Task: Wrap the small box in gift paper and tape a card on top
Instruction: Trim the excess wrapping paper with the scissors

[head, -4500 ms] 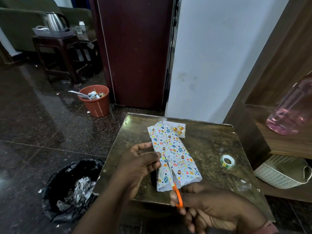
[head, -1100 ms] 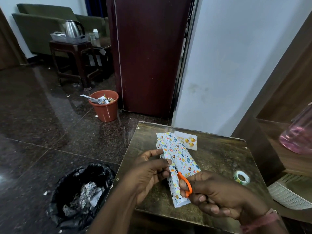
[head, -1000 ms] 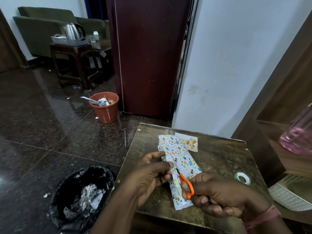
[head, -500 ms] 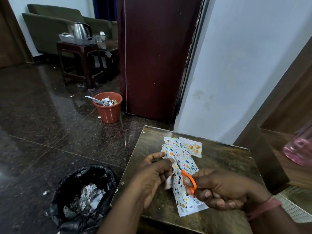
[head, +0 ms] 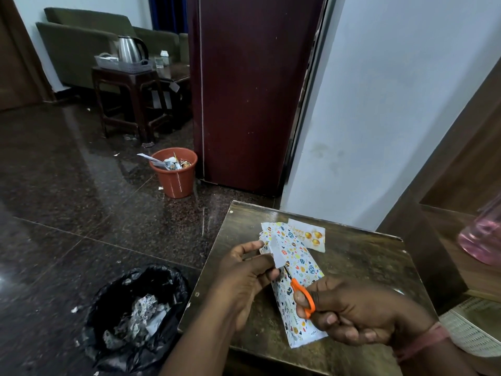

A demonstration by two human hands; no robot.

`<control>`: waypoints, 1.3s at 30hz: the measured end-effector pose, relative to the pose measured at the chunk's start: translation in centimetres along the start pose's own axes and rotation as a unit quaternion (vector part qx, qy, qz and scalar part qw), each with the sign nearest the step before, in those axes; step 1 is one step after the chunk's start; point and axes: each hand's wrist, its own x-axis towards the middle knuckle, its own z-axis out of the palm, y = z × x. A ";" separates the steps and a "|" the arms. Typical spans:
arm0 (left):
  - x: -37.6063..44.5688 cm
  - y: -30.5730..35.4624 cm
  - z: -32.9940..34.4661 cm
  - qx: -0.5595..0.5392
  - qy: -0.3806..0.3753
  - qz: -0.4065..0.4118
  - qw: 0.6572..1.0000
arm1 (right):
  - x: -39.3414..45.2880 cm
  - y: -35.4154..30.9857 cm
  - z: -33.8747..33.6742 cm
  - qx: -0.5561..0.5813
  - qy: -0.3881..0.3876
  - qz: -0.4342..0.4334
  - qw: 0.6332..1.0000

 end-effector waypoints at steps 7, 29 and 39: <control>0.1 0.0 0.0 0.012 -0.004 -0.014 1.000 | 0.7 -0.5 -0.1 -0.015 -0.013 0.005 1.000; 0.5 0.0 0.2 -0.029 0.023 0.029 0.999 | 1.2 -1.1 -0.6 -0.029 0.013 0.020 0.999; 0.3 -0.3 0.5 -0.009 -0.006 -0.007 1.000 | 1.1 -3.0 -1.1 -0.039 0.004 0.044 0.998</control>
